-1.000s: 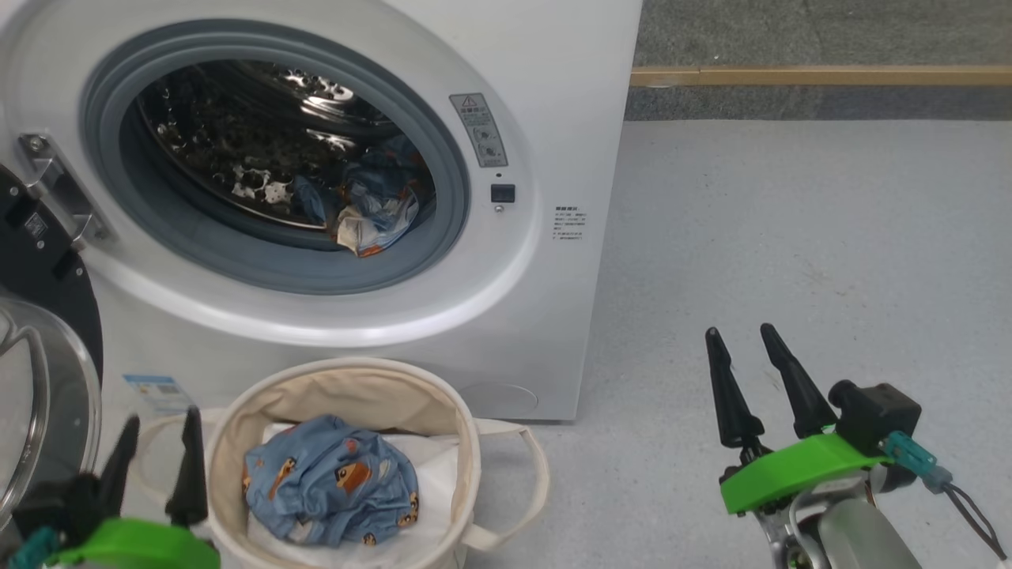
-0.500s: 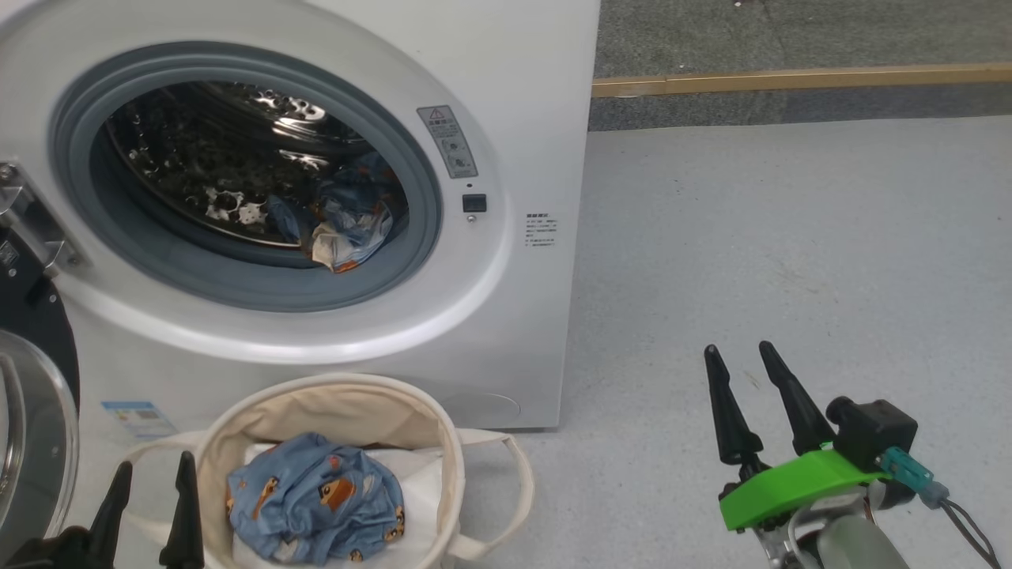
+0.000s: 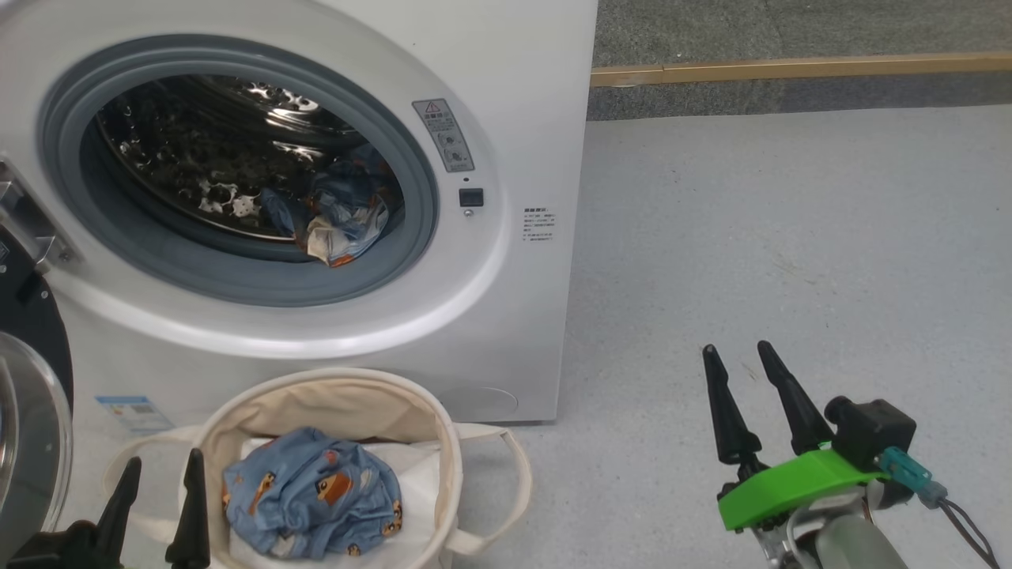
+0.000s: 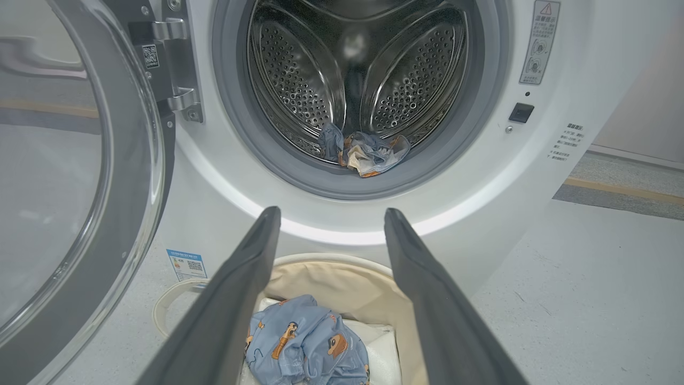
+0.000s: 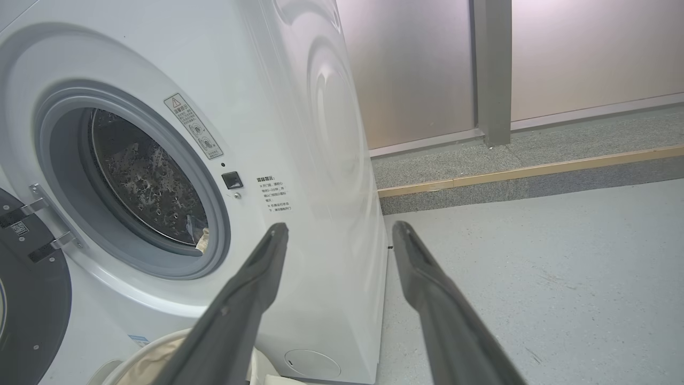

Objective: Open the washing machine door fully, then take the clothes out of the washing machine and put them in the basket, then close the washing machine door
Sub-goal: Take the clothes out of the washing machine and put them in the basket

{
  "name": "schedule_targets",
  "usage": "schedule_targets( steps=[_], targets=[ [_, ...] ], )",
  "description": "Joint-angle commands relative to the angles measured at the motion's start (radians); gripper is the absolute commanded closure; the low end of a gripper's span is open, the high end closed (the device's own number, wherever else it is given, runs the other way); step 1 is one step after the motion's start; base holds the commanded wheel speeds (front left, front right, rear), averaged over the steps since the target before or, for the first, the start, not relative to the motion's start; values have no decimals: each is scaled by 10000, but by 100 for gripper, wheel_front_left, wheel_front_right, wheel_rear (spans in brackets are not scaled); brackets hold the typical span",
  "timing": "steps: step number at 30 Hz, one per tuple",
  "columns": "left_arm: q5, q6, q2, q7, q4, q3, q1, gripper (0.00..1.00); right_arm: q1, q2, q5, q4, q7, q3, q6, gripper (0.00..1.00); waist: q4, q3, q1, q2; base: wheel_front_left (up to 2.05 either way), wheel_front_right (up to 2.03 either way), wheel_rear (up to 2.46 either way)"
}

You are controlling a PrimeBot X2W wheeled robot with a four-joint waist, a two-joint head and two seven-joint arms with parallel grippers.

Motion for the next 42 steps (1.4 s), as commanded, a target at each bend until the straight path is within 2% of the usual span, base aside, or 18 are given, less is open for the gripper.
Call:
schedule_targets(
  steps=[1, 25, 29, 35, 42],
  targets=[
    [-32, -22, 336, -37, -337, 336, -399, 0, -360, 85, 9, -343, -49, 235, 75, 0, -2, -6, 0, -1, 0, 0, 0],
    [-225, -178, 455, -74, 116, 127, -667, 0, -404, 89, 153, -350, -49, 453, 75, 0, -71, -8, 0, -1, 0, 0, 0],
    [-330, -316, 520, 49, 163, 41, -926, 0, -393, 89, 142, -354, -49, 422, 75, 0, -73, 59, 0, -1, 0, 0, 0],
    [-673, -723, 727, 810, 587, -386, -2289, 0, -478, 89, 142, -473, -49, 380, 75, 0, -42, 393, 0, -1, 0, 0, 0],
    [-868, -951, 977, 1527, 1674, -1040, -4938, 0, -781, 89, 107, -865, -49, 239, 75, 0, -117, 1527, 0, -1, 0, 0, 0]
  ],
)
